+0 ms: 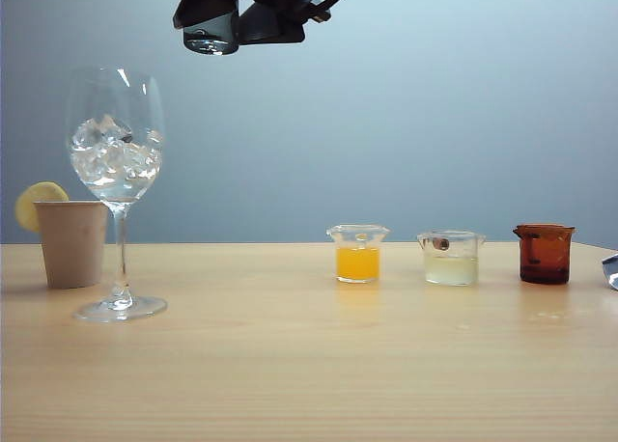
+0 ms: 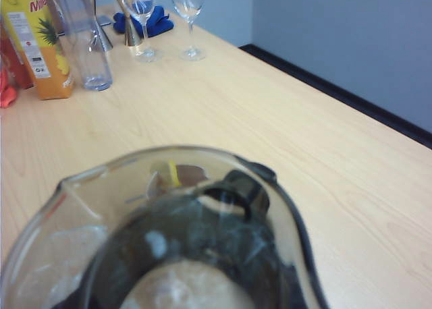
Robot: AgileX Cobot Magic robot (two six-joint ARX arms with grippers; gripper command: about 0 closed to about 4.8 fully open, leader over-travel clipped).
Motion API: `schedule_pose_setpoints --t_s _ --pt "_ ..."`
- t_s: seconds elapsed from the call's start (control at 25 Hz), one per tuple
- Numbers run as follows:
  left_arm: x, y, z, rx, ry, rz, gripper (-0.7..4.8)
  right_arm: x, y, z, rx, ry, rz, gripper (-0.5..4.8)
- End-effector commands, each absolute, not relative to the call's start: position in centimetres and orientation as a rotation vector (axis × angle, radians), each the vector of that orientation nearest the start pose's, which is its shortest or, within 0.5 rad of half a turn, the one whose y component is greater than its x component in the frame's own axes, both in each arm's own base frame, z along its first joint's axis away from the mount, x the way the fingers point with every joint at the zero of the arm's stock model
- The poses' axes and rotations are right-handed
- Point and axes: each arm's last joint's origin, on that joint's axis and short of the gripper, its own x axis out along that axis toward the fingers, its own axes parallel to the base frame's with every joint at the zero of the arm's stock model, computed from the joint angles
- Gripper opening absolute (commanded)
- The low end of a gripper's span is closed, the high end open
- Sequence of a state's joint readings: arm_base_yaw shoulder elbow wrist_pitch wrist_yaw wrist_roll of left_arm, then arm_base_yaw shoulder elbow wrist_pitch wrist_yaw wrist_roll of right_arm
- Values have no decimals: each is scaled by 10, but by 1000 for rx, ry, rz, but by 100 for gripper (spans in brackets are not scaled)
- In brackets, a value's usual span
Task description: Pick up the first measuring cup from the left, pour the coconut rum inside into the goblet, and finally put the measuring cup back in its original place.
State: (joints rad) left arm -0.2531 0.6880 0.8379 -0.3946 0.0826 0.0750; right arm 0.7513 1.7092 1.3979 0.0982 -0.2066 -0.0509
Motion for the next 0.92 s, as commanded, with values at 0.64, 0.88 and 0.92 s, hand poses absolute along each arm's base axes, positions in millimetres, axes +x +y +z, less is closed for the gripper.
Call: schedule_pose_setpoints --t_s 0.64,0.88,0.92 --pt "137 -38 347 96 216 -342 -5 292 286 330 -213 134 1009 201" --pt "137 -38 347 96 216 -342 -5 288 290 326 -292 130 1032 201" --pt "137 -38 347 96 215 -342 -5 287 292 324 -294 131 1037 201"
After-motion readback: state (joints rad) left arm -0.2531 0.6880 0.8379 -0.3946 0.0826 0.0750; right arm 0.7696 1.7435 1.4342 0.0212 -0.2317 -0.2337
